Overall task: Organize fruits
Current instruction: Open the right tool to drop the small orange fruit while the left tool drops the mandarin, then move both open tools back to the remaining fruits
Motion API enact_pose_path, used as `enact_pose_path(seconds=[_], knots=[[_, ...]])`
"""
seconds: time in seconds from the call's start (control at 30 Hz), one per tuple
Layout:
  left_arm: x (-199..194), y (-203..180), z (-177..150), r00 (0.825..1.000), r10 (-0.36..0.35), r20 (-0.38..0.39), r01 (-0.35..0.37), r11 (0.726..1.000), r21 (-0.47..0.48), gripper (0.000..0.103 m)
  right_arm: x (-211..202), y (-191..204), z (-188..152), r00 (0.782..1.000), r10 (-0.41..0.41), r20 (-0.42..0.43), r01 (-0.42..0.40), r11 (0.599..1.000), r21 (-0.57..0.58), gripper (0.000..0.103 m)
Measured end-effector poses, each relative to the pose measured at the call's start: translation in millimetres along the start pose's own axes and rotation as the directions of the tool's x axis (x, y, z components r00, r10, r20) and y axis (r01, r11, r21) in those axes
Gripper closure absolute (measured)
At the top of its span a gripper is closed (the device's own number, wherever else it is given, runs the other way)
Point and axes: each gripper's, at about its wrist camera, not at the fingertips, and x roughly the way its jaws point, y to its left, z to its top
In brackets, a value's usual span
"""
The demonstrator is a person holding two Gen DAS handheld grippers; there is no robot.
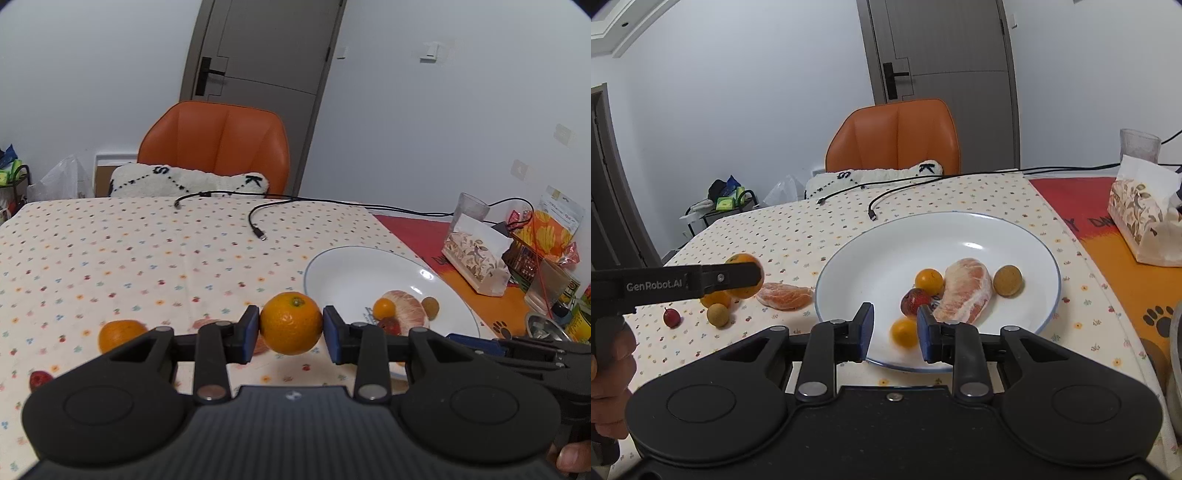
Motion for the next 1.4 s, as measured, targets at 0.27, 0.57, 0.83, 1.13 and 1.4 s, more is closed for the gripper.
enact_pose_path(seconds=[0.27,0.57,0.83,1.13,1.4], knots=[[16,-18,3,1.000,-0.025,-0.016,0.026,0.999,0.032,0.067,-7,-11,-2,1.000,-0.017,0.003,0.017,1.000,0.013,0.074],[35,-36,4,0.998,-0.048,-0.048,0.051,0.997,0.059,0.067,-12,-22,-3,1.000,-0.024,0.010,0.023,0.999,0.035,0.073],[30,-26,5,0.999,0.022,-0.038,-0.020,0.999,0.049,0.040,-12,-28,-4,1.000,-0.018,0.013,0.017,0.999,0.051,0.070],[11,4,1,0.993,0.117,-0.015,-0.117,0.993,0.034,0.023,-9,-20,-4,1.000,0.010,0.014,-0.011,0.999,0.049,0.069],[-8,37,-10,0.983,0.182,-0.017,-0.182,0.983,0.003,0.020,-9,-8,-2,0.999,0.032,0.021,-0.033,0.999,0.037,0.063]])
